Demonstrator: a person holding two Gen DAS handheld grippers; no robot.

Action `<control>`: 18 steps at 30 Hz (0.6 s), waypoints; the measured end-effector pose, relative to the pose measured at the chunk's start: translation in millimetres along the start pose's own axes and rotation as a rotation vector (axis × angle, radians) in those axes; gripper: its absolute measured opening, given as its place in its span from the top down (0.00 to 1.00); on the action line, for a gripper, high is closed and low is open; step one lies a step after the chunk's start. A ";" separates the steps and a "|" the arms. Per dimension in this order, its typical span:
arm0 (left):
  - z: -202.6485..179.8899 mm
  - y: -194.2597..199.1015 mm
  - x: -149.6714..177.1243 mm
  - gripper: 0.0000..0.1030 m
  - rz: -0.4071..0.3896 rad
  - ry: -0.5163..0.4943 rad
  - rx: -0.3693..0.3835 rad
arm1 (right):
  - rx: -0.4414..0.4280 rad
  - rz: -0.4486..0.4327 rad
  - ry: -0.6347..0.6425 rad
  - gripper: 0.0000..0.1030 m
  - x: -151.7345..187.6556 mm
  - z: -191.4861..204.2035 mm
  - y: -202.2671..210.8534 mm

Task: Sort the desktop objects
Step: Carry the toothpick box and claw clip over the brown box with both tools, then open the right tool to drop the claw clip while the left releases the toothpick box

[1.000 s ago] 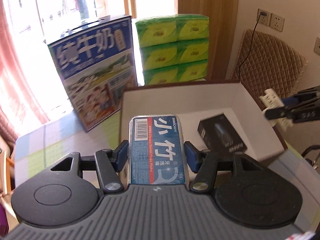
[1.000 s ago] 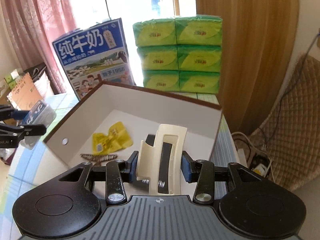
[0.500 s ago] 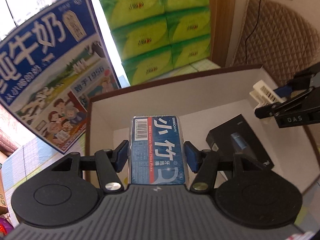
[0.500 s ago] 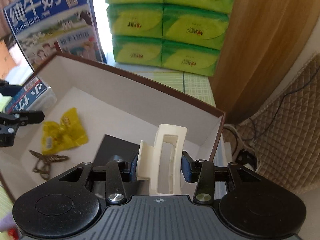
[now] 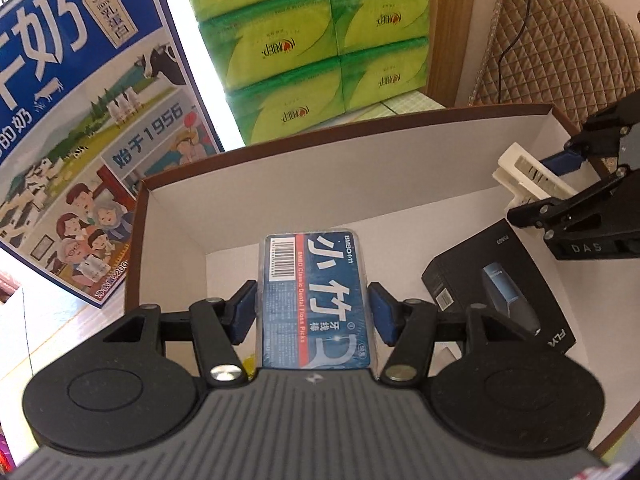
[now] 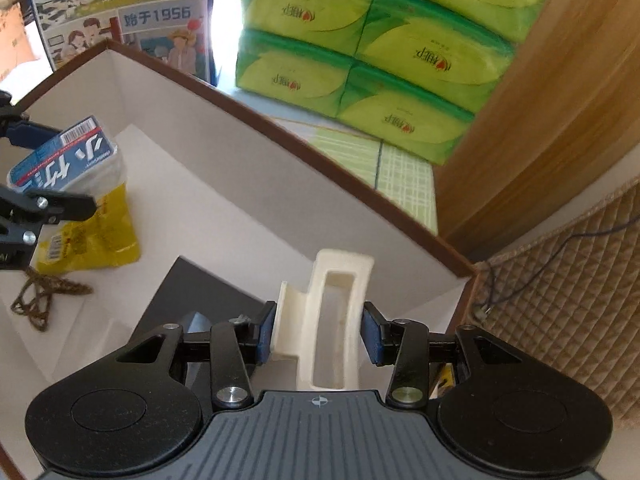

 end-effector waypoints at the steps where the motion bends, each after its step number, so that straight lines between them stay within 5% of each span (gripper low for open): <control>1: -0.4 -1.3 0.1 0.47 0.002 -0.001 0.000 | 0.006 -0.002 0.006 0.60 -0.8 -0.6 -0.6; 6: -1.2 -6.3 -3.1 0.47 0.000 0.010 0.007 | -0.012 -0.038 0.023 0.35 -2.2 -0.3 1.8; 18: -11.7 -21.9 -8.5 0.47 0.014 0.037 0.015 | -0.069 -0.093 -0.041 0.24 -0.1 3.3 13.4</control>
Point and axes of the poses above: each gripper's, at about its wrist camera, not at the fingertips, and y roughly against the way its jaws point, z to its left, x to its underside, the point moved 6 cm from there along -y, roughly the way its jaws point, and after that the axes turned 9 degrees about -z, right-handed, at the moved point
